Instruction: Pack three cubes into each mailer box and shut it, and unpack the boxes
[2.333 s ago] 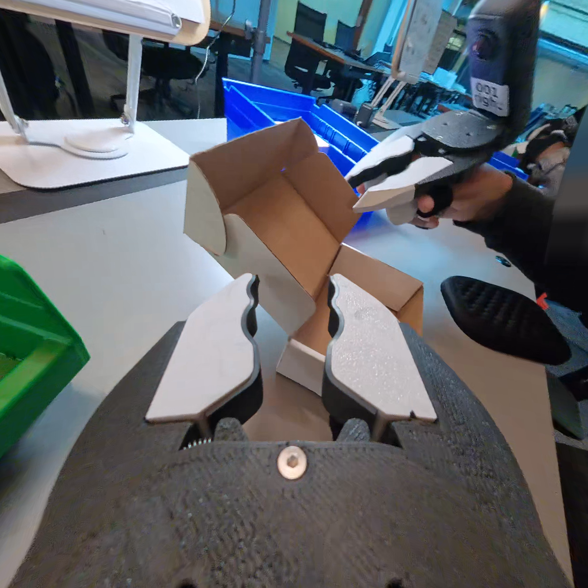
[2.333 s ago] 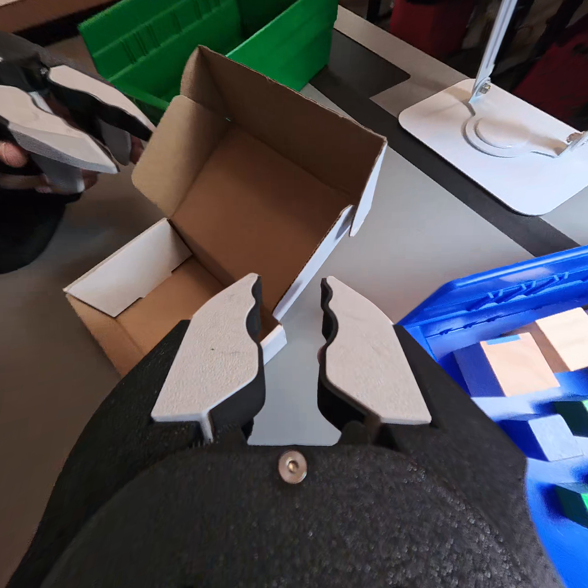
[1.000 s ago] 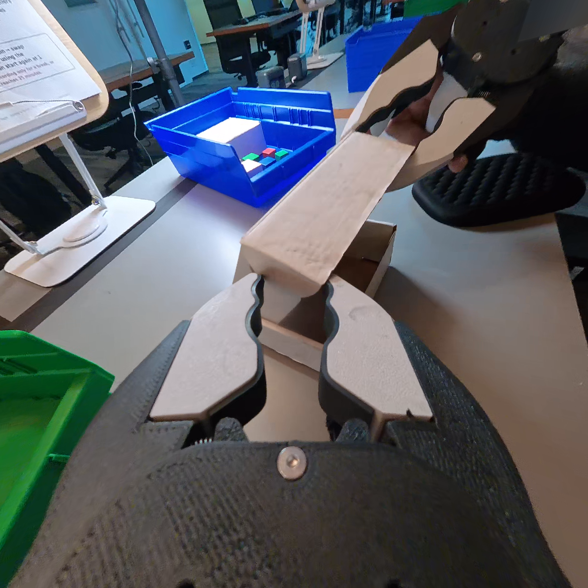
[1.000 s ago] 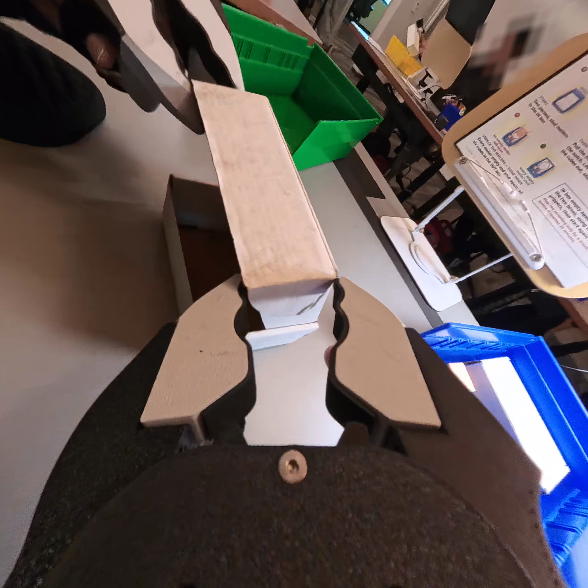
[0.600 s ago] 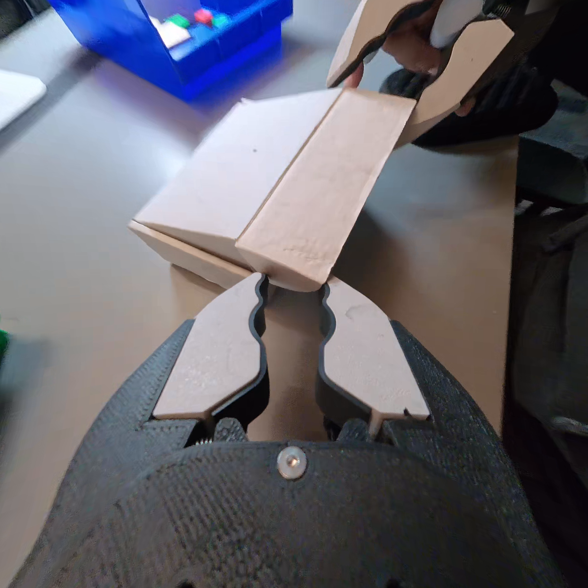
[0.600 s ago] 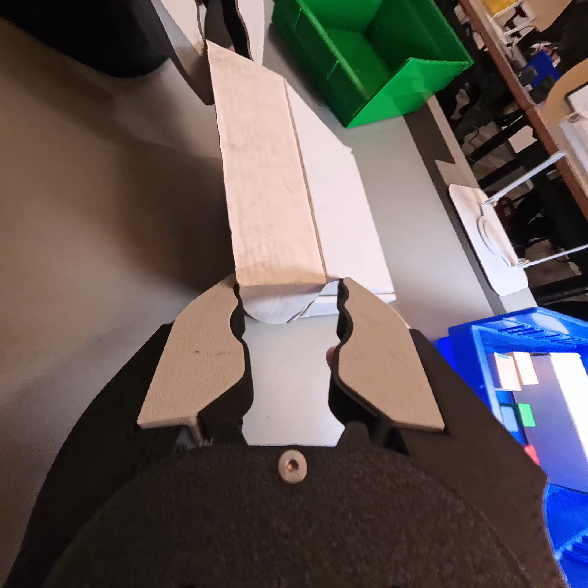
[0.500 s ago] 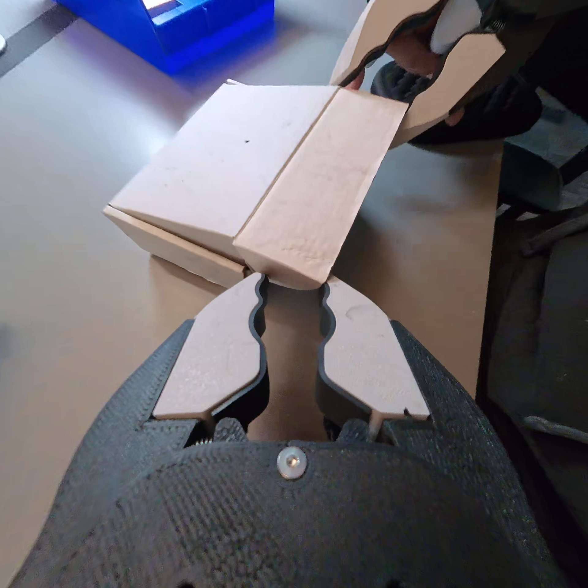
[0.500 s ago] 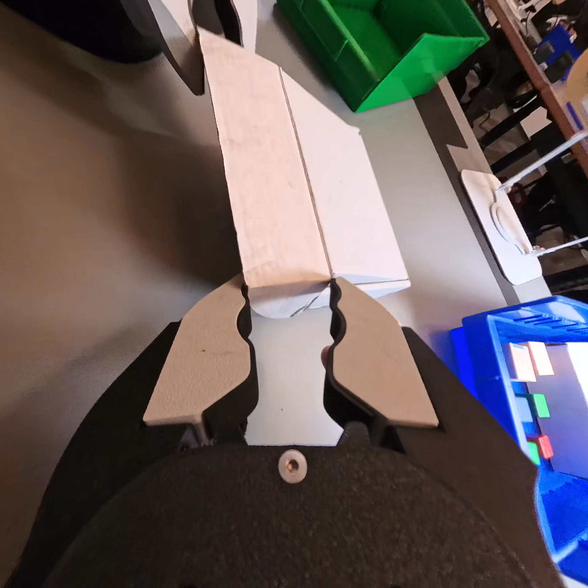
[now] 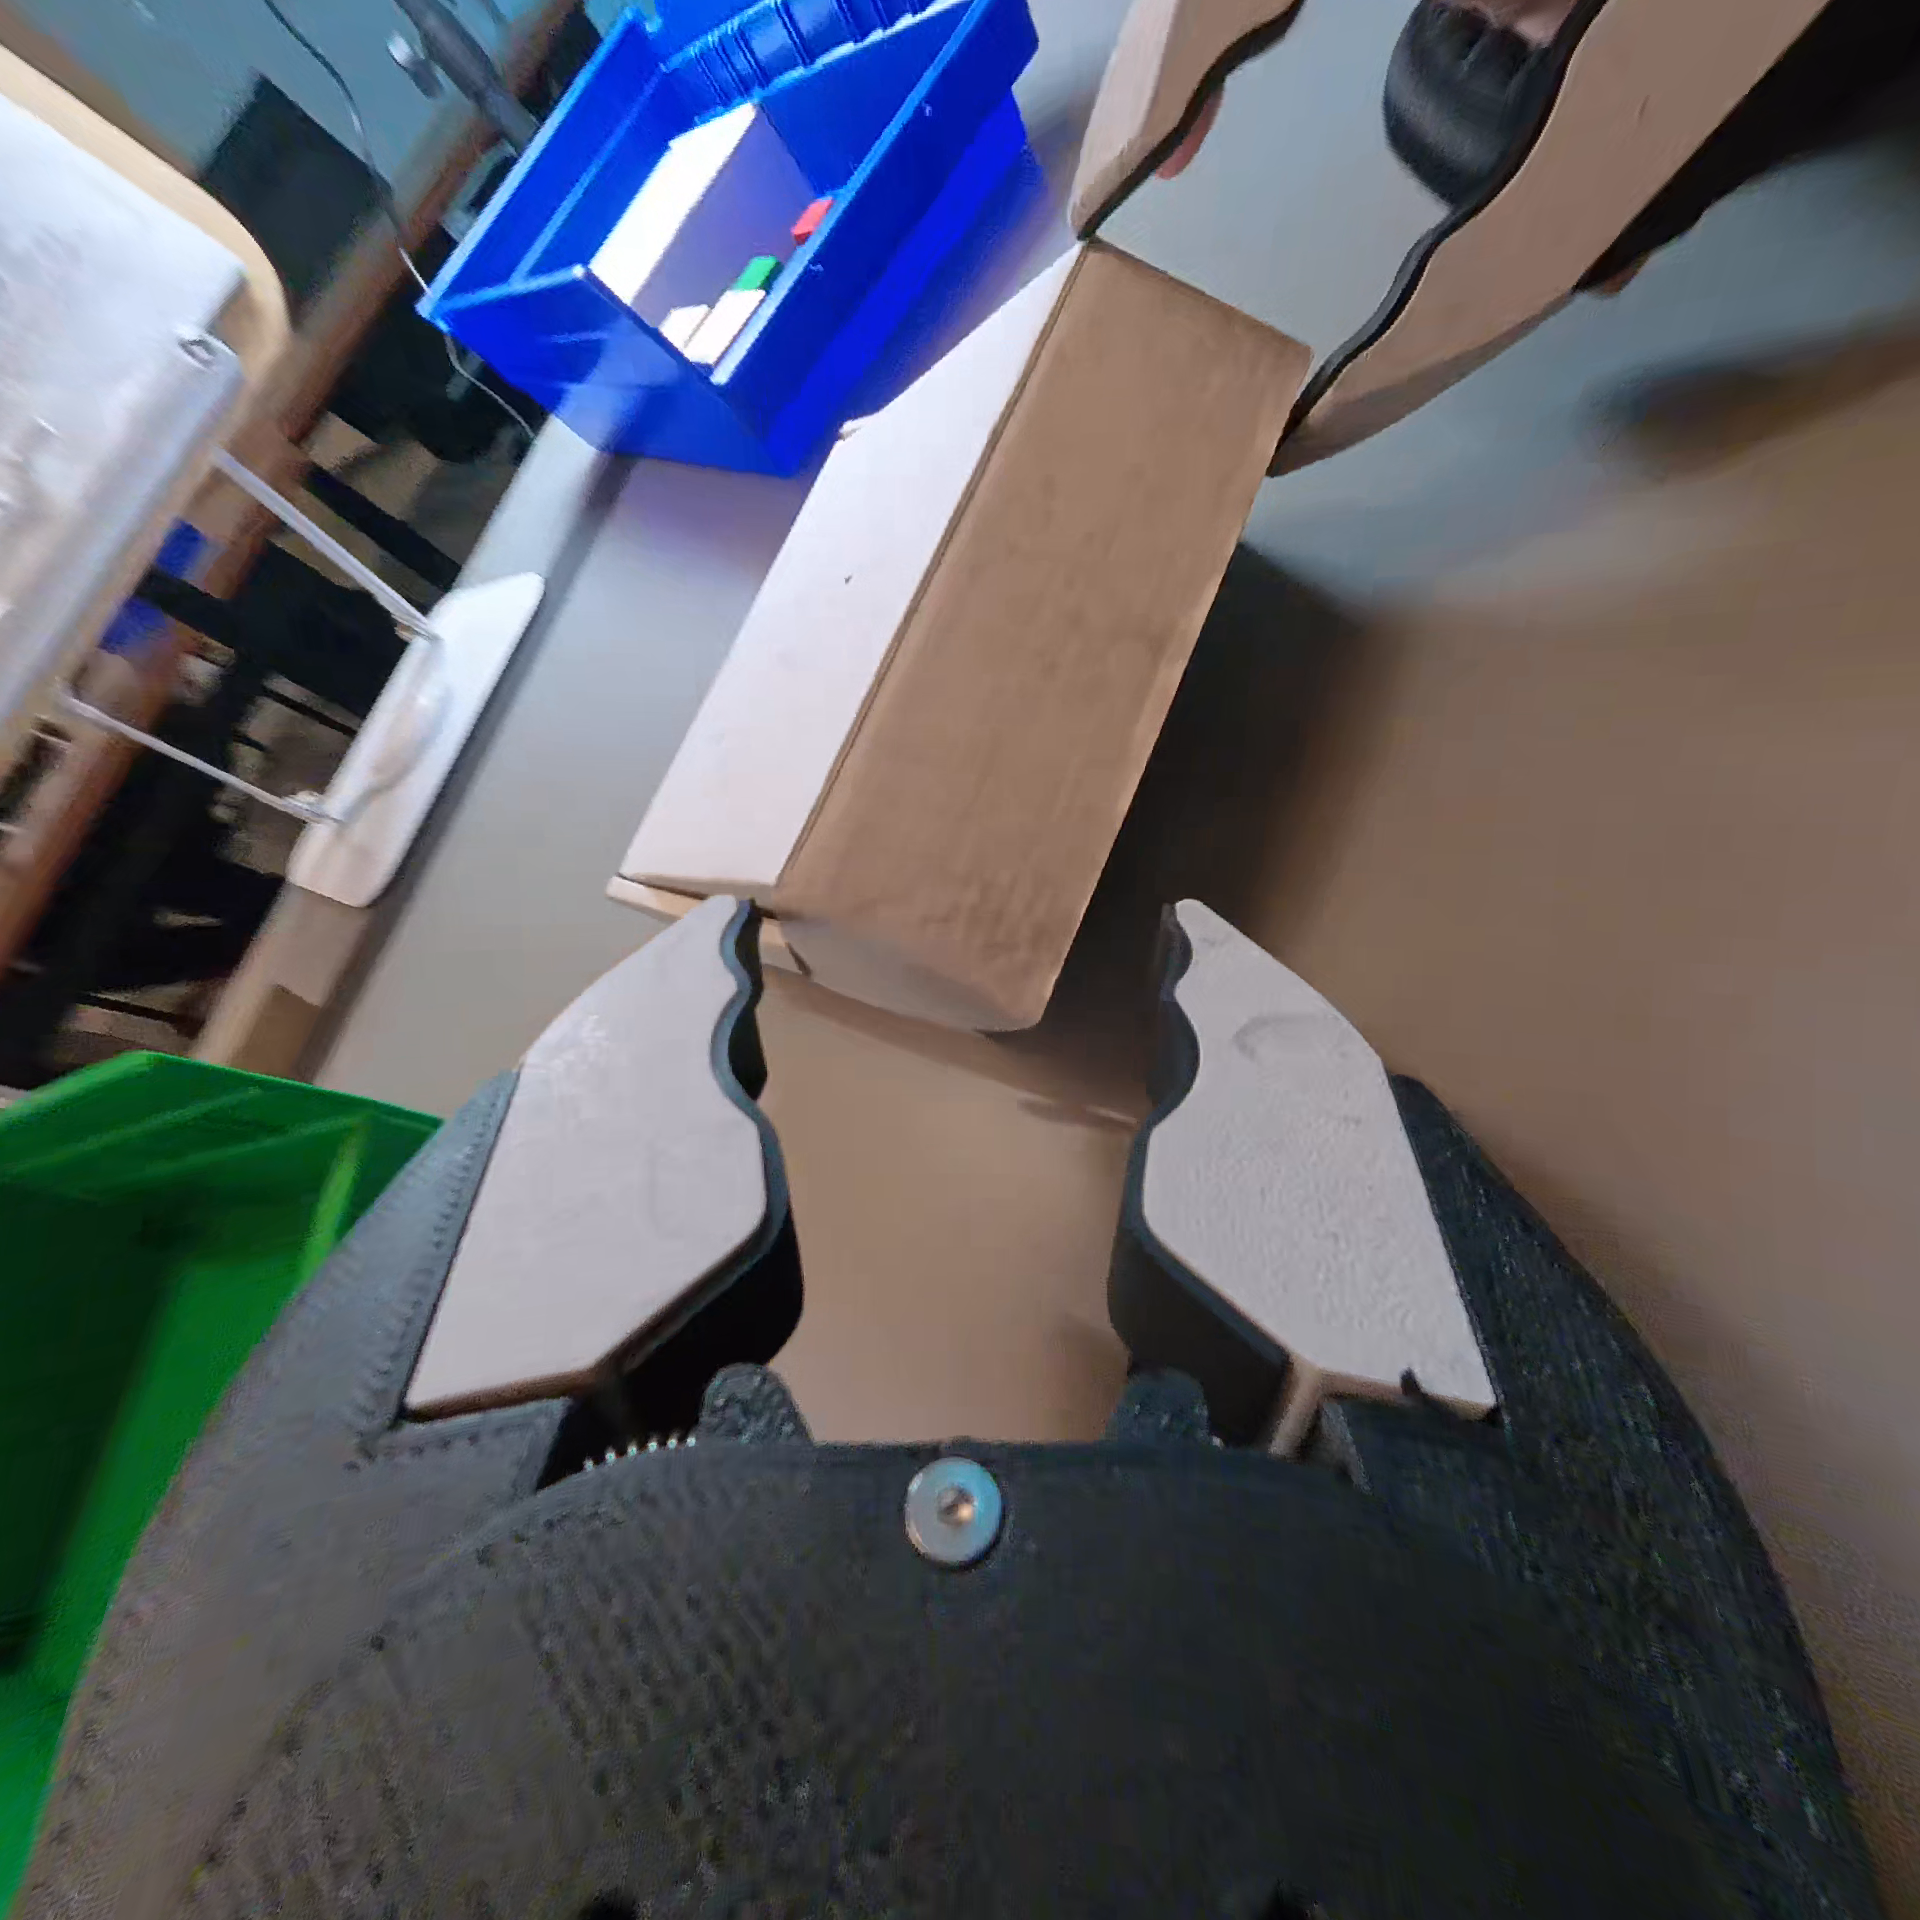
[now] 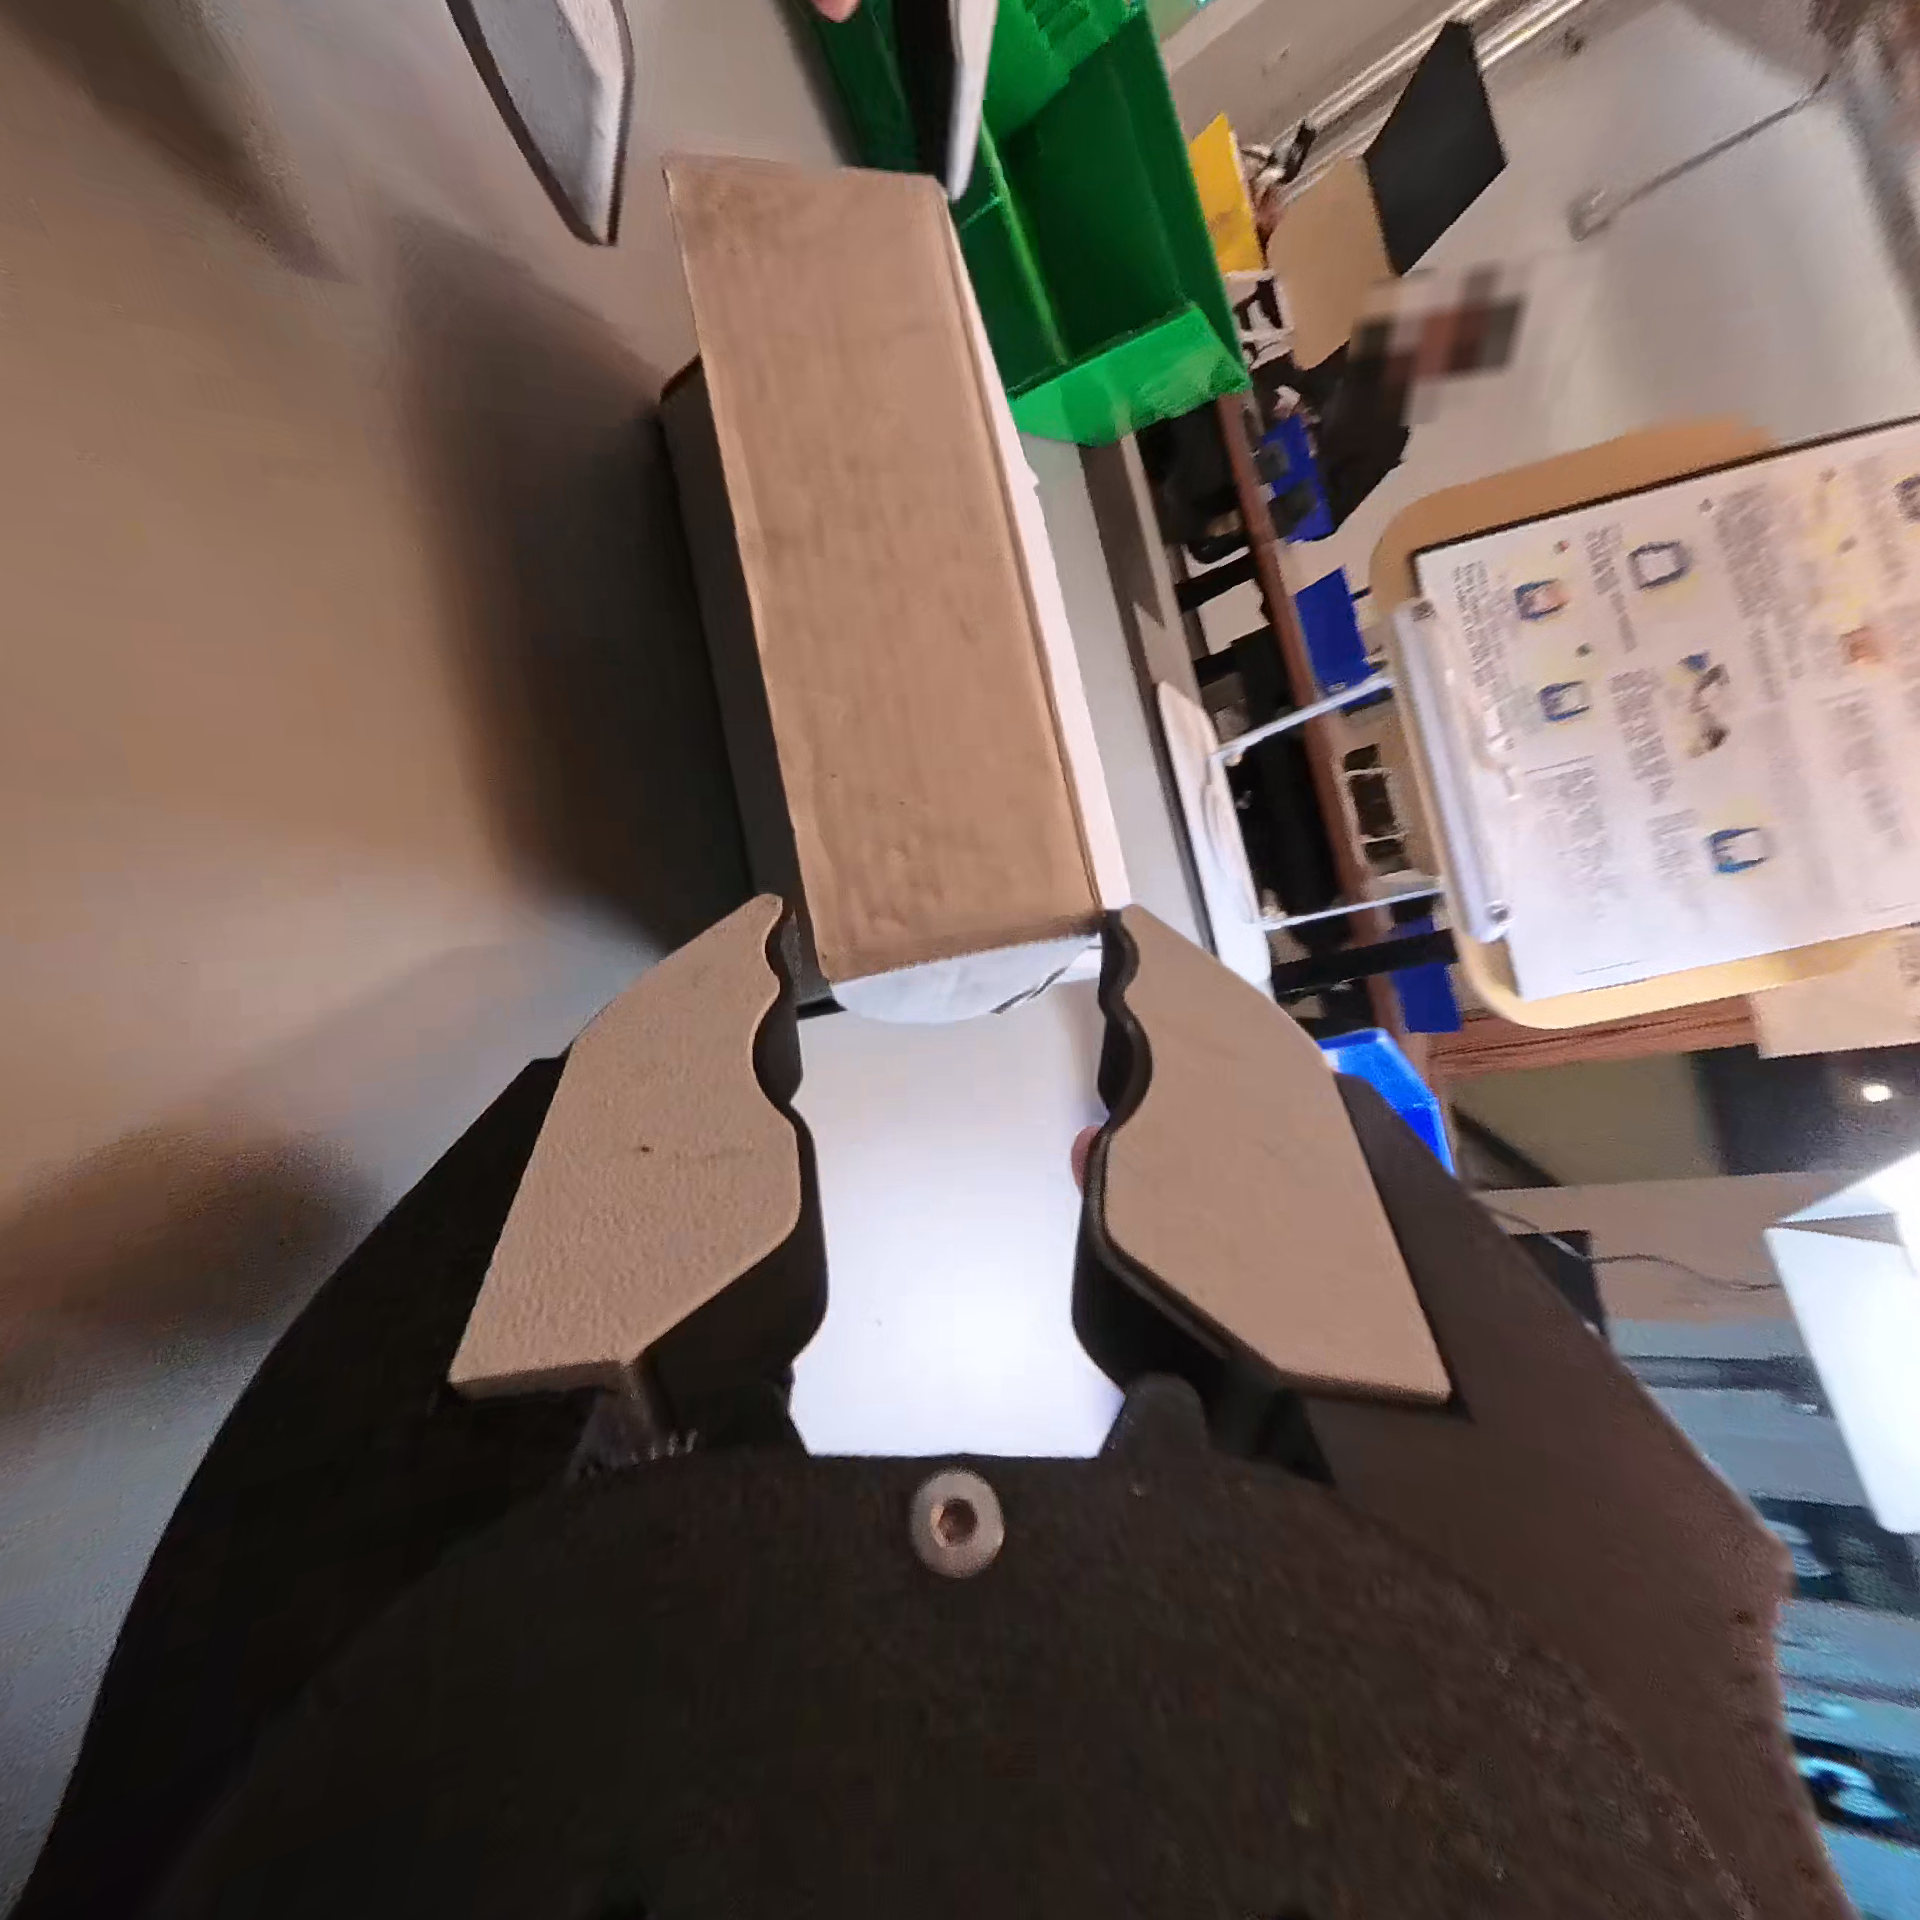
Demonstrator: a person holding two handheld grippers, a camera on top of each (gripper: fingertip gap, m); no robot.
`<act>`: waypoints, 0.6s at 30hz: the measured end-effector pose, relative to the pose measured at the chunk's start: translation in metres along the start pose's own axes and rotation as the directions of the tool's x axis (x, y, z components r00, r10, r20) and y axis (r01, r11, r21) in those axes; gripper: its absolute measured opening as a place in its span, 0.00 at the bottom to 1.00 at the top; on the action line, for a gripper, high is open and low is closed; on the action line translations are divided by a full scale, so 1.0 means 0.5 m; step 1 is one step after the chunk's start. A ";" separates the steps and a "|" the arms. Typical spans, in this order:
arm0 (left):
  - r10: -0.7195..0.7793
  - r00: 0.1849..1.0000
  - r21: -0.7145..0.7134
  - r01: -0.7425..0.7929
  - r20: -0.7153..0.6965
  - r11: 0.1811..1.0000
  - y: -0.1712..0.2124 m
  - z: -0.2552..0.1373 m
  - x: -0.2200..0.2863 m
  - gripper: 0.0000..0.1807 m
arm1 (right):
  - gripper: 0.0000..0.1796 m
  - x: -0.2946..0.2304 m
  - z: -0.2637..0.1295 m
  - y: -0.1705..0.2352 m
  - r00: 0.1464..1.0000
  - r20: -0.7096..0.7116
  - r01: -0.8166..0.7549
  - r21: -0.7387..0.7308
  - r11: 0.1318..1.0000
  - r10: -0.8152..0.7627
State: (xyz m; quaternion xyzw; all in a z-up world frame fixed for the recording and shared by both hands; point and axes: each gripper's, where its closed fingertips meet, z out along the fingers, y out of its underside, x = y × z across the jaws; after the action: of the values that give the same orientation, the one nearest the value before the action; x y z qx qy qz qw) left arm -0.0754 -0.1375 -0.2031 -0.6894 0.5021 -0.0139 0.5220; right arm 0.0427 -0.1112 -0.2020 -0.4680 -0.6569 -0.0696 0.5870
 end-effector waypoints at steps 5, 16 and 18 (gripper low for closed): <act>0.173 0.983 -0.036 -0.171 0.064 0.985 0.023 0.024 -0.005 0.45 | 0.34 -0.001 0.011 0.006 0.996 -0.018 0.085 -0.006 0.996 -0.085; 0.219 0.975 -0.102 -0.214 0.041 0.971 0.037 0.022 0.003 0.30 | 0.24 -0.018 0.021 -0.003 0.994 0.071 0.078 0.033 0.996 -0.080; 0.125 0.992 -0.128 -0.124 0.004 0.984 0.037 0.016 0.012 0.29 | 0.23 -0.028 0.017 -0.005 0.991 0.134 0.014 0.027 1.000 -0.018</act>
State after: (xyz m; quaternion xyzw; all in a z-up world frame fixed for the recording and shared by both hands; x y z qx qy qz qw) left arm -0.0809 -0.1352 -0.2233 -0.6886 0.5410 0.0547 0.4798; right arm 0.0333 -0.1143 -0.2151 -0.4588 -0.6995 -0.0340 0.5468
